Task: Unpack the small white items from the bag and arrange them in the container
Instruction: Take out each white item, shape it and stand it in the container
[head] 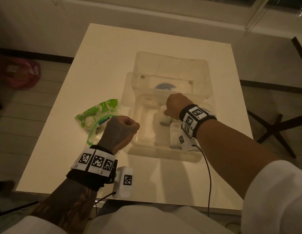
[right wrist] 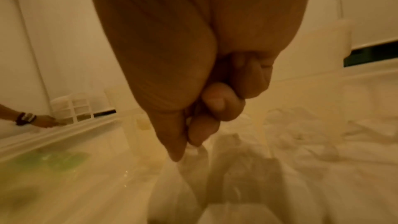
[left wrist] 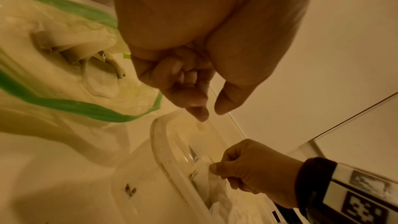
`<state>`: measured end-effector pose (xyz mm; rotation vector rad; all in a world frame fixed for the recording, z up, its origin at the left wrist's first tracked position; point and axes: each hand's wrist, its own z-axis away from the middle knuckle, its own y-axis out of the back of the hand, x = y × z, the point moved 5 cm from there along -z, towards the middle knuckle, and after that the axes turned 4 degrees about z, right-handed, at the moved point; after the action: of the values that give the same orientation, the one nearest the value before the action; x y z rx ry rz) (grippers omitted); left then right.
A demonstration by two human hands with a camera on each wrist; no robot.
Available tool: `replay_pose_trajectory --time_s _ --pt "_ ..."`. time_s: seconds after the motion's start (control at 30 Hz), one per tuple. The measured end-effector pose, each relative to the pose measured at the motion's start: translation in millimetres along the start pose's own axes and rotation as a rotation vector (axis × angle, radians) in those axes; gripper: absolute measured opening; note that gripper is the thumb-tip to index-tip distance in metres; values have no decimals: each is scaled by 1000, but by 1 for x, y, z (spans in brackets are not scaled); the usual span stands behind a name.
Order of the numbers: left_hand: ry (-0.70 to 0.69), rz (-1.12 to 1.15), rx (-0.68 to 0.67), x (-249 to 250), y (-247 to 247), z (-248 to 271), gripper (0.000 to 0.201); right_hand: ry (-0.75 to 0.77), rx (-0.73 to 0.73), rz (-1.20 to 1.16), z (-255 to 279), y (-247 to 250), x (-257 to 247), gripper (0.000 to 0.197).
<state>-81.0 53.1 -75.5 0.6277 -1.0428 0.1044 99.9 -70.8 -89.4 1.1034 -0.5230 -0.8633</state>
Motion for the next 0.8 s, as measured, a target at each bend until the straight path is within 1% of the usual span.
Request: replay_pose_trajectory --time_s 0.07,0.13,0.2,0.3,0.4,0.47,0.5,0.57,0.67,0.7,0.8 --pt "-8 -15 44 -3 2 1 13 23 -75 -27 1 -4 -5 20" --pt "-9 -30 73 -8 4 2 13 26 -146 -26 3 -7 -6 21" --pt "-7 -49 105 -14 5 0 11 18 -172 -49 3 -8 -5 23" --pt "-12 -99 182 -22 9 -2 12 10 -160 -86 5 -4 -2 23" --pt "9 -203 239 -28 15 -2 19 14 -109 -185 10 5 3 22" --pt "38 -347 207 -35 15 -7 23 1 -57 -280 16 11 6 22" --pt "68 -402 189 -42 15 -12 22 -2 -39 -315 20 13 7 21" --pt "144 -460 196 -54 17 -19 20 6 -23 -341 25 14 7 21" --pt "79 -516 274 -65 19 -25 31 10 -33 -349 31 11 7 20" --pt "73 -538 269 -69 19 -28 32 9 -39 -356 33 10 7 20" --pt "105 -603 192 -76 19 -38 24 14 -44 -346 38 6 6 18"
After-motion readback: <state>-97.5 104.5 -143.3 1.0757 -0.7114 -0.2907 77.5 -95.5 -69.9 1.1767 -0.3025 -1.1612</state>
